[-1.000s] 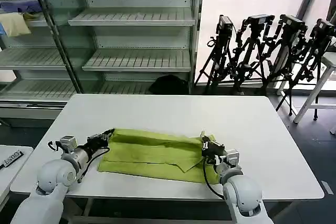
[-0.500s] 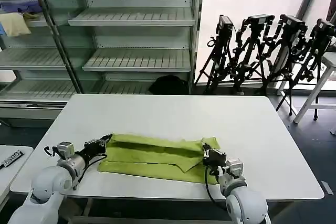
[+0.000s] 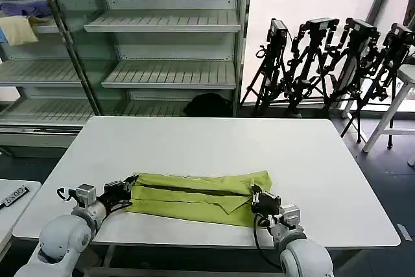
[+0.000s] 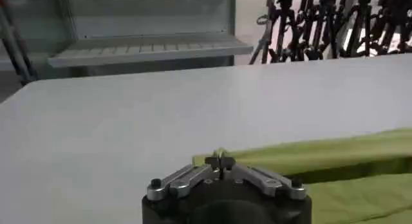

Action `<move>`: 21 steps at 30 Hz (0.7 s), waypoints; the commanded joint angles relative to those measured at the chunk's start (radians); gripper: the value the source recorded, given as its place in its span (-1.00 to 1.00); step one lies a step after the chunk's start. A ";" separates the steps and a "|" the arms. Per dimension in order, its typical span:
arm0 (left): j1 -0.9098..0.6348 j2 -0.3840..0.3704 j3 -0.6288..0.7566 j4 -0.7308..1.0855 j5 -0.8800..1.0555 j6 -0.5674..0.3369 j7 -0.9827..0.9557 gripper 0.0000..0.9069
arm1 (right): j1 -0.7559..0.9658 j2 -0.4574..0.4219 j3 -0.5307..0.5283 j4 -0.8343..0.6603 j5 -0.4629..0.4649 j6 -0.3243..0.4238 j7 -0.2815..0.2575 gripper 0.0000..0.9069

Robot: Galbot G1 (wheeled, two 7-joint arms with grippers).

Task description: Fold and organize the clothes.

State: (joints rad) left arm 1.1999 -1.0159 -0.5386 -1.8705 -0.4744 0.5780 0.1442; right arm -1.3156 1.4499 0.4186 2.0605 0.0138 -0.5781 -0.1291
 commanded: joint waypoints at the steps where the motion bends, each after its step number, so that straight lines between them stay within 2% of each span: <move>1: 0.023 -0.002 0.002 -0.024 0.085 0.000 -0.004 -0.96 | -0.018 -0.002 -0.005 -0.002 -0.119 0.001 -0.012 -1.00; 7: 0.041 -0.008 0.006 -0.049 0.132 0.000 -0.010 -0.93 | -0.028 0.001 -0.012 -0.014 -0.159 0.000 -0.012 -1.00; 8: 0.041 -0.009 0.007 -0.050 0.135 0.000 -0.013 -0.93 | -0.031 0.002 -0.015 -0.017 -0.175 0.000 -0.013 -0.67; 9: 0.041 -0.011 0.008 -0.050 0.149 0.000 -0.015 -0.27 | -0.032 0.002 -0.015 -0.019 -0.184 0.001 -0.018 1.00; 10: 0.041 -0.015 0.010 -0.048 0.166 -0.001 -0.012 1.00 | -0.036 0.003 -0.016 -0.022 -0.190 0.004 -0.018 1.00; 21: 0.075 -0.036 0.001 -0.071 0.196 -0.001 -0.023 1.00 | -0.006 0.005 -0.039 -0.030 -0.198 0.013 -0.024 1.00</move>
State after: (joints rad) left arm 1.2597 -1.0477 -0.5361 -1.9320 -0.3207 0.5775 0.1216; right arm -1.3420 1.4535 0.3938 2.0372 -0.1532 -0.5665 -0.1469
